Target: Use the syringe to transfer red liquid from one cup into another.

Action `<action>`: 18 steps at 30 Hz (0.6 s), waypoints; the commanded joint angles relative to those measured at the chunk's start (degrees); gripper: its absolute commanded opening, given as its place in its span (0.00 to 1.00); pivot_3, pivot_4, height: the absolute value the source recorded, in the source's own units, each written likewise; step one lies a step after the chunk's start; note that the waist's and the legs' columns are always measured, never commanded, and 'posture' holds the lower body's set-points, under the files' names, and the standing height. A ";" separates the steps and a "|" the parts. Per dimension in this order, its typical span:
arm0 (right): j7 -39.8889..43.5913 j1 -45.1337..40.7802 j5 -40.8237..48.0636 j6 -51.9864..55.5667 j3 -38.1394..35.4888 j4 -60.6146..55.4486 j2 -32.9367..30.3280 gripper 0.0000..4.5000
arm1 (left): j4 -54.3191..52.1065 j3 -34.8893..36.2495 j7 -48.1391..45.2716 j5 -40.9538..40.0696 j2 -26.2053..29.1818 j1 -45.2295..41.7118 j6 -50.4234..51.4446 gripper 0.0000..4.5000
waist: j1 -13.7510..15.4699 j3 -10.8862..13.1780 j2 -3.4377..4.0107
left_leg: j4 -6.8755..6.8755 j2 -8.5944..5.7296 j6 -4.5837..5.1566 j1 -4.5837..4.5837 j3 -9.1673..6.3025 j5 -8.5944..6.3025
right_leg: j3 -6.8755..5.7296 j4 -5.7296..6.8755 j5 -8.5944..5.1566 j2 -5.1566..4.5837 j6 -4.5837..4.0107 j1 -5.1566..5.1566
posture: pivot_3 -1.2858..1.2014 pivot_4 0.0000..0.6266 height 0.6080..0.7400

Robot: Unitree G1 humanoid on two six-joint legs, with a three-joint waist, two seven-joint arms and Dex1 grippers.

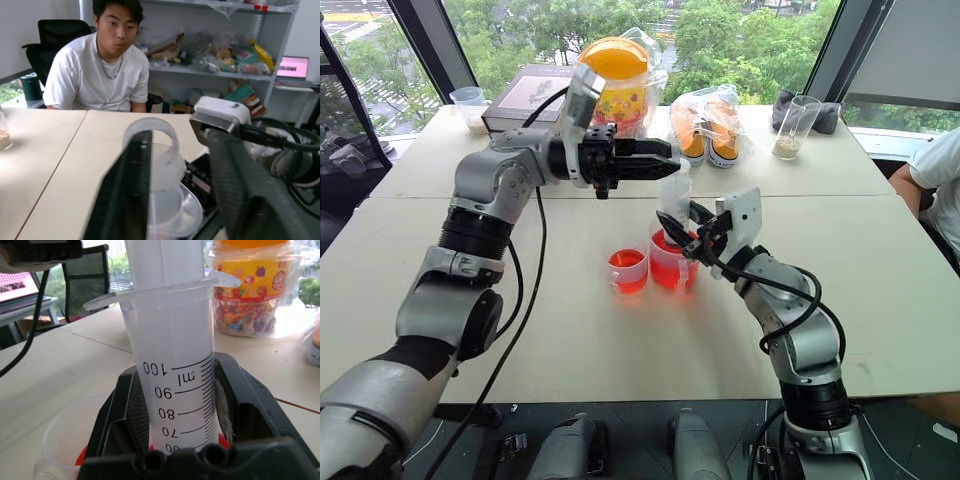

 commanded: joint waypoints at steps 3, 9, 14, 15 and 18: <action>-1.26 -4.61 4.02 4.02 -3.70 -5.28 -1.26 0.31 | -6.07 0.58 -1.52 -0.80 3.90 3.52 1.15 0.87 | -0.03 0.00 0.00 | 0.00 0.00 0.00 0.00 -0.01 0.00 | 0.00 0.00 0.00 0.00 0.00 0.00 | 0.52 0.24 1.00; -1.55 -7.75 5.19 5.80 -4.18 -4.91 -1.84 0.31 | -10.35 3.25 -0.33 -1.96 10.14 7.14 4.94 0.87 | 0.13 0.00 0.00 | 0.00 0.03 0.00 0.00 -0.01 0.00 | -0.02 0.01 0.00 0.00 0.00 -0.01 | 0.52 0.24 1.00; -1.67 -14.84 11.77 12.04 -6.00 -5.97 -1.73 0.31 | -10.45 5.98 1.34 -2.27 14.93 8.22 5.99 0.87 | -0.04 0.00 0.00 | 0.00 0.02 0.00 -0.01 0.04 0.00 | -0.01 0.01 0.00 -0.03 0.00 -0.01 | 0.52 0.24 1.00; -1.41 -17.08 14.12 13.62 -6.50 -5.85 -1.55 0.31 | -10.23 6.44 1.66 -2.20 15.82 8.41 5.95 0.87 | -0.07 0.00 0.00 | 0.01 0.03 0.00 0.00 0.04 0.00 | -0.01 0.03 0.01 -0.03 0.00 -0.02 | 0.52 0.24 1.00; -1.81 -22.35 18.41 17.00 -6.92 -4.76 -0.87 0.31 | -10.30 7.38 2.56 -2.21 17.56 9.13 5.98 0.87 | 0.01 0.00 0.00 | 0.00 0.05 0.00 0.01 0.02 0.00 | -0.02 0.06 0.00 -0.01 0.00 -0.03 | 0.52 0.24 1.00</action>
